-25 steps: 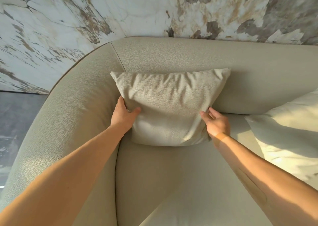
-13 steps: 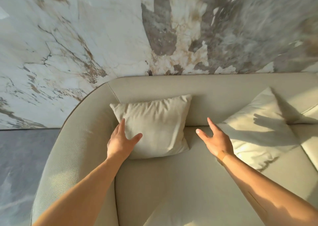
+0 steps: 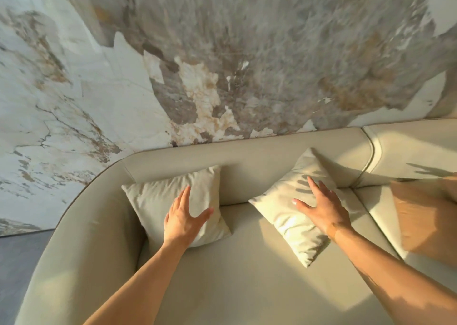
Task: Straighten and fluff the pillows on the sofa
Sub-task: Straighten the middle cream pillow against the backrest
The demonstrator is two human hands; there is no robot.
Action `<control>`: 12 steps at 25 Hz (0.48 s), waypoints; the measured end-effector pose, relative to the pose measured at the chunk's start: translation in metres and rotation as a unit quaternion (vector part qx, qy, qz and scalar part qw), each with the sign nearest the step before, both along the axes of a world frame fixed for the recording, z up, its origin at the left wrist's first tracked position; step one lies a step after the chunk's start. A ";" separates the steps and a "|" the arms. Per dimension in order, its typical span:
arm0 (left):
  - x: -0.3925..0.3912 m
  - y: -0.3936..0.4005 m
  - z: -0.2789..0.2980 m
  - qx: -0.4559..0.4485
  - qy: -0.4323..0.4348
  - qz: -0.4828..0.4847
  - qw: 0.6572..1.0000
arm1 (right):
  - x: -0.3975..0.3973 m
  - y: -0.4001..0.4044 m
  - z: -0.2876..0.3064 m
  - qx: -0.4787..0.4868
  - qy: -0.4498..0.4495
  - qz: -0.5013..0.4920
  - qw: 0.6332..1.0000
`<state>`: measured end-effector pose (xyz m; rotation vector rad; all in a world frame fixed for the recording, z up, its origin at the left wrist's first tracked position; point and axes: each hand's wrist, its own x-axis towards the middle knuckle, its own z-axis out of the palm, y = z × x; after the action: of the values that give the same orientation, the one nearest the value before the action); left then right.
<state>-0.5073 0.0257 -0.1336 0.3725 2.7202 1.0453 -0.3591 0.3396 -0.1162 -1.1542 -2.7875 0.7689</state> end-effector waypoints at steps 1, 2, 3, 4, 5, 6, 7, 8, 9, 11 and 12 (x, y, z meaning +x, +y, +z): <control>0.010 0.017 0.004 0.002 0.000 0.003 1.000 | 0.012 0.020 0.004 0.007 -0.001 0.002 1.000; 0.022 0.033 0.007 0.004 -0.002 0.008 1.000 | 0.024 0.042 0.008 0.013 -0.001 0.003 1.000; 0.035 0.052 0.011 0.006 -0.004 0.014 1.000 | 0.036 0.065 0.012 0.017 0.000 0.006 1.000; 0.046 0.069 0.014 0.009 -0.006 0.021 1.000 | 0.048 0.088 0.016 0.022 -0.003 0.011 1.000; 0.059 0.089 0.018 0.012 -0.008 0.032 0.999 | 0.061 0.114 0.021 0.028 -0.009 0.018 0.999; 0.069 0.105 0.020 0.014 -0.011 0.042 0.999 | 0.072 0.137 0.025 0.034 -0.018 0.024 0.999; 0.079 0.120 0.022 0.014 -0.015 0.048 0.999 | 0.080 0.157 0.028 0.036 -0.025 0.026 0.999; 0.088 0.134 0.022 0.014 -0.021 0.051 0.998 | 0.087 0.175 0.030 0.033 -0.029 0.028 0.999; 0.096 0.145 0.023 0.014 -0.028 0.051 0.998 | 0.094 0.190 0.031 0.028 -0.032 0.029 0.999; 0.107 0.163 0.024 0.017 -0.042 0.054 0.998 | 0.102 0.213 0.032 0.023 -0.041 0.036 0.998; 0.112 0.168 0.025 0.020 -0.048 0.058 0.997 | 0.104 0.220 0.033 0.022 -0.047 0.042 0.998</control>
<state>-0.3958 0.1941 -0.1091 0.1687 2.6660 1.1192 -0.2555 0.5595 -0.0837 -1.1000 -2.9321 0.6724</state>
